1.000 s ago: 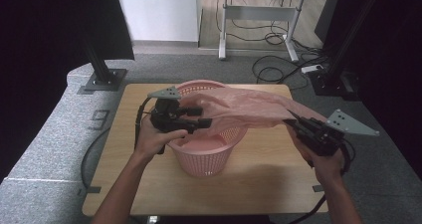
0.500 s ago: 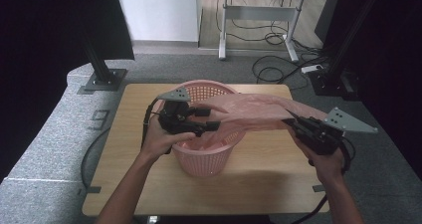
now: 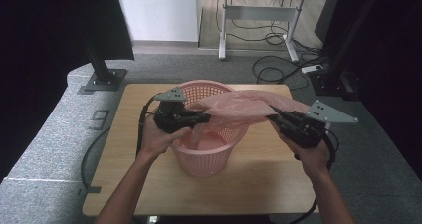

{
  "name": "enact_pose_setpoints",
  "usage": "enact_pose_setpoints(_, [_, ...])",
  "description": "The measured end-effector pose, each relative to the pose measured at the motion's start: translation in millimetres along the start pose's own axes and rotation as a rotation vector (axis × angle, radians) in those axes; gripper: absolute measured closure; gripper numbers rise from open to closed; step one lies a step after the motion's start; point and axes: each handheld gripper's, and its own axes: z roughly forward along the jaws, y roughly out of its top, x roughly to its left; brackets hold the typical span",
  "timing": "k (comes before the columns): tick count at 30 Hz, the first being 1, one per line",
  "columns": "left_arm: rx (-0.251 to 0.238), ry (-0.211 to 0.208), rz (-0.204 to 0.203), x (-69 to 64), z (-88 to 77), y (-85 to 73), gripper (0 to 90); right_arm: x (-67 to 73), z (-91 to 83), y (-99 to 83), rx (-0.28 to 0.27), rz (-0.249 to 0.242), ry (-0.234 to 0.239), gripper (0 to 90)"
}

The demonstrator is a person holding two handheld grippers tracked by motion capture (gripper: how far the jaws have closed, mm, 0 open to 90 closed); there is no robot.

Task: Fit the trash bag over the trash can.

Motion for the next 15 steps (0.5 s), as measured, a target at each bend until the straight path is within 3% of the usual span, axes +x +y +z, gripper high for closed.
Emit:
enact_pose_setpoints(3, [-0.011,0.023,-0.035,3.4,-7.1,-2.0,89.4,-2.7,4.4,-5.1,0.018,0.010,0.012,67.8])
enact_pose_setpoints(8, [-0.035,0.040,-0.108,14.6,-19.3,-10.2,89.7,-0.6,-3.2,-22.2,0.034,0.008,-0.004,36.3])
enact_pose_setpoints(11, [-0.042,0.050,-0.117,16.7,-24.4,-14.8,89.8,2.3,-14.7,-35.0,0.051,-0.001,-0.018,30.0])
enact_pose_setpoints(13, [-0.043,0.055,-0.124,17.6,-26.8,-17.6,89.7,4.8,-22.2,-47.6,0.071,0.014,0.002,28.1])
enact_pose_setpoints(15, [-0.040,0.060,-0.130,18.9,-28.5,-20.7,89.7,7.6,-25.2,-58.8,0.102,0.012,-0.016,27.4])
